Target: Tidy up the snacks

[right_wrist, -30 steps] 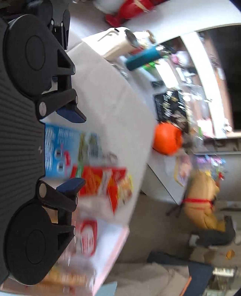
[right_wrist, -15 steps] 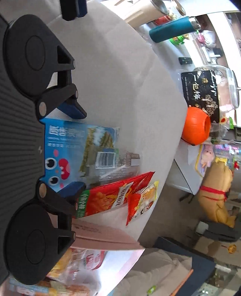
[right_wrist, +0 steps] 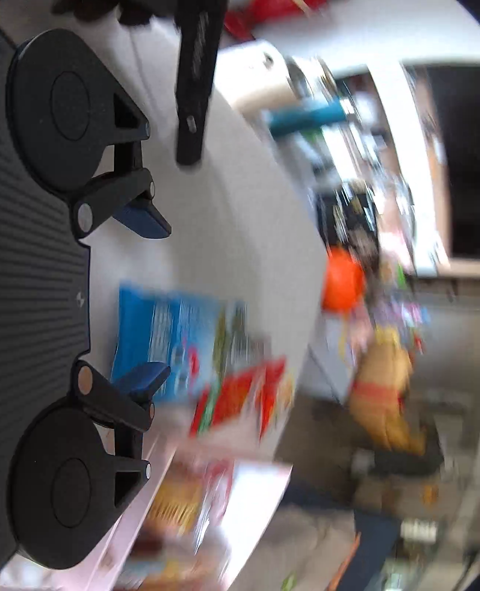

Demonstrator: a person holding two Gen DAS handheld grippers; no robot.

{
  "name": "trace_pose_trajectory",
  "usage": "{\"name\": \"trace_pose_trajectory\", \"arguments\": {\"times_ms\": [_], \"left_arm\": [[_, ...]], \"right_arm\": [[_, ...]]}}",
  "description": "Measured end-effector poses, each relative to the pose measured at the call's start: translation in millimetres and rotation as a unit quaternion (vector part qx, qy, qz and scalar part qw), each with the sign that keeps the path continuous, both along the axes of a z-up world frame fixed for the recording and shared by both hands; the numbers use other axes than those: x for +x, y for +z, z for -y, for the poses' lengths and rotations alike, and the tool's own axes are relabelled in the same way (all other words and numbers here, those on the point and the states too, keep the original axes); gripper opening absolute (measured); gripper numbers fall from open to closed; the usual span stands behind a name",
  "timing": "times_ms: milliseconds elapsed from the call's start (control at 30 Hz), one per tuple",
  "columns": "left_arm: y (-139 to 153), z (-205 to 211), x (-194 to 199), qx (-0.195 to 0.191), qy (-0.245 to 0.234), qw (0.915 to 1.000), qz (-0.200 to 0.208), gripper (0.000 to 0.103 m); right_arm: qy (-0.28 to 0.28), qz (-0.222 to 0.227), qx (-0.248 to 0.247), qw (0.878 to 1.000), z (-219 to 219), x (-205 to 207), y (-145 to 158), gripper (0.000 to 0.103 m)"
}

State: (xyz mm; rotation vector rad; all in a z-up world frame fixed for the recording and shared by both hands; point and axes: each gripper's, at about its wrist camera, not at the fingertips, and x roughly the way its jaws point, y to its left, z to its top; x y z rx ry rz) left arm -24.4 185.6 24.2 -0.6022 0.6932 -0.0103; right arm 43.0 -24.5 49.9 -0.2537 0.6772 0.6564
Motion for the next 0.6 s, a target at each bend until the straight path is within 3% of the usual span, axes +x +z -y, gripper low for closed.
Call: {"name": "trace_pose_trajectory", "arguments": {"times_ms": [100, 333, 433, 600], "left_arm": [[2.8, 12.3, 28.2, -0.012, -0.040, 0.9991, -0.004, 0.042], [-16.0, 43.8, 109.5, -0.007, -0.051, 0.9981, -0.034, 0.042], [-15.3, 55.1, 122.4, 0.047, -0.052, 0.9972, -0.026, 0.038], [-14.2, 53.9, 107.4, 0.070, -0.073, 0.9945, -0.026, 0.025]], "right_arm": [[-0.018, -0.025, 0.020, 0.999, 27.9, -5.0, -10.0, 0.074], [-0.052, -0.019, 0.011, 0.998, 65.0, -17.7, -18.9, 0.074], [-0.061, -0.015, 0.016, 0.998, 77.4, -19.0, -18.6, 0.074], [-0.054, -0.004, 0.024, 0.998, 82.0, -19.9, -14.2, 0.074]]}}
